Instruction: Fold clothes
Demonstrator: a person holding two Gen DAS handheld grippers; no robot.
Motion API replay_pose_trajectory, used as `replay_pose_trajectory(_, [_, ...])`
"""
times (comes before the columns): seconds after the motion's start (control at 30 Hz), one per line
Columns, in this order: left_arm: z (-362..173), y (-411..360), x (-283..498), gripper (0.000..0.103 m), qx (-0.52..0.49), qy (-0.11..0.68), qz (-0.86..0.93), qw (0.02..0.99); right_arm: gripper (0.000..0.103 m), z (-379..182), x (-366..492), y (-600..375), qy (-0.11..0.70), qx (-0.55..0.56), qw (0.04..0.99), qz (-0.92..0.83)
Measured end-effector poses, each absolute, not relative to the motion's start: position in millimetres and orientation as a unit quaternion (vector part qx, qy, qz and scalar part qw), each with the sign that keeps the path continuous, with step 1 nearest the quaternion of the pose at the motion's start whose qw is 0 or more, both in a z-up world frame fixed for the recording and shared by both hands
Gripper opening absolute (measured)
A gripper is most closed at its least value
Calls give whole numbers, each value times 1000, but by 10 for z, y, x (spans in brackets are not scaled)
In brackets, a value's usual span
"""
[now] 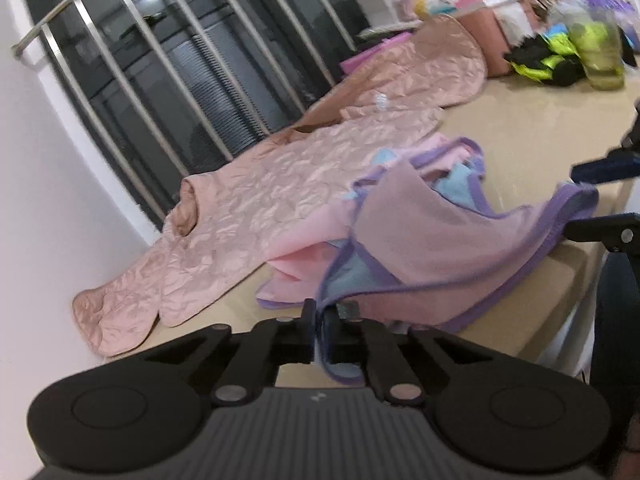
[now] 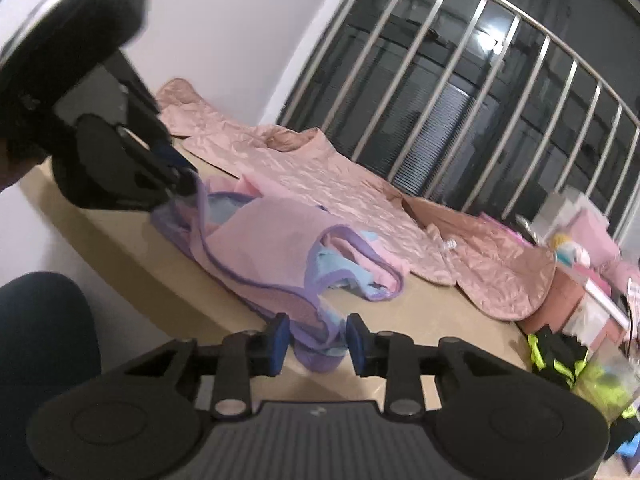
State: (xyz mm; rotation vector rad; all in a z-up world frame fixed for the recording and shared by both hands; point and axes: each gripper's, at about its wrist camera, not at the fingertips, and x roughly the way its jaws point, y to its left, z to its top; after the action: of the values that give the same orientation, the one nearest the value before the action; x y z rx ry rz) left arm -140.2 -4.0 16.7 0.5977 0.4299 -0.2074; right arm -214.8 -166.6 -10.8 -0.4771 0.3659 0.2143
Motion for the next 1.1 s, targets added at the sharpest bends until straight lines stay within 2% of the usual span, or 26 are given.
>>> replay_pose_trajectory(0.03, [197,-13,-1404,3,281,211,-98,931,24,-99,-2132,-1679,179,-228,952,102])
replay_pose_trajectory(0.07, [220,12,-1402,3,273,213,-97,933,14,-89,-2116,-1693,179,-221,954,99])
replay_pose_trajectory(0.1, [237,29,-1401,3,267,215,-95,935,11,-79,-2101,-1706,178,-215,956,96])
replay_pose_trajectory(0.33, [248,16,-1499,3,260,212,-90,938,10,-46,-2052,-1768,177,-207,959,81])
replay_pose_trajectory(0.4, [301,-2,-1523,3,256,205,-92,940,4,-29,-2058,-1797,174,-206,960,74])
replay_pose_trajectory(0.57, [627,-93,-1555,2,261,153,-91,949,4,159,-2092,-1820,137,-243,958,71])
replay_pose_trajectory(0.63, [799,-127,-1556,2,264,127,-89,952,4,341,-2055,-1852,111,-262,956,70])
replay_pose_trajectory(0.8, [1607,-113,-1473,2,211,73,-112,968,4,1043,-1803,-2038,49,-269,960,61])
replay_pose_trajectory(1.1, [2566,-196,-1240,2,163,39,-98,981,3,2279,-1173,-2346,71,-230,964,116])
